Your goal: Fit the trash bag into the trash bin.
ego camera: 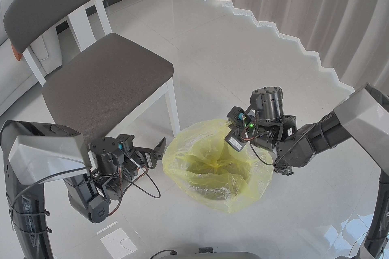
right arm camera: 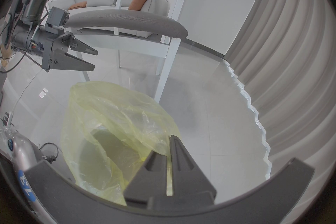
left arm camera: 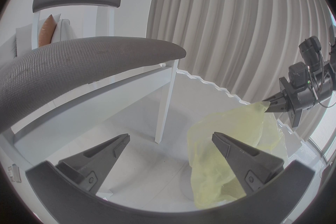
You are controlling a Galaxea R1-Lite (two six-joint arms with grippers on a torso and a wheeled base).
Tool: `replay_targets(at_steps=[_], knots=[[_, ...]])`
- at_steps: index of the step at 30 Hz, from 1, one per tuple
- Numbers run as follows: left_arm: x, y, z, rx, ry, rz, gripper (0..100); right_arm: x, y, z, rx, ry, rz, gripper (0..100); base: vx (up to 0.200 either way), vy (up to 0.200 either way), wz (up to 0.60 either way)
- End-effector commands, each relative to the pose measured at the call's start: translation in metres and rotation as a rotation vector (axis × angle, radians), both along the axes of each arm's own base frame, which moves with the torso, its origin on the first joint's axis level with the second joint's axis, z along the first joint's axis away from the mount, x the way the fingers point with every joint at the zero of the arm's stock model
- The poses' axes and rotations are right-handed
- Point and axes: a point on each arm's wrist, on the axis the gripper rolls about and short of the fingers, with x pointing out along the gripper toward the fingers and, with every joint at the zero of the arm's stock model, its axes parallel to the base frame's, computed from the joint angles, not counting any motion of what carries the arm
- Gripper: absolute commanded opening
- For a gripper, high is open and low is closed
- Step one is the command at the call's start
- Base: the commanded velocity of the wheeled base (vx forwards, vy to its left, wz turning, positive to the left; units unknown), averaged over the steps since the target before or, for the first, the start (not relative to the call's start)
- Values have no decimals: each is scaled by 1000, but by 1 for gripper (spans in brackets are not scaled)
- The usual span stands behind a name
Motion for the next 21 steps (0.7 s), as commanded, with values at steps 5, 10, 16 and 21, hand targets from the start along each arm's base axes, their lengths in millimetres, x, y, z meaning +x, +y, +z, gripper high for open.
replay_targets(at_steps=[5, 10, 16, 21], knots=[[-1, 2, 0, -8, -7, 5, 100, 35, -7, -22, -22, -1, -42, 0, 0, 0, 0], [-1, 3, -1, -16, 0, 11, 100, 59, -3, -42, -27, 16, -49, 0, 0, 0, 0], [-1, 4, -2, -17, 7, 12, 100, 71, 3, -61, -29, 25, -50, 0, 0, 0, 0], [0, 4, -8, -11, 24, 14, 100, 78, 5, -86, -39, 57, -56, 0, 0, 0, 0]])
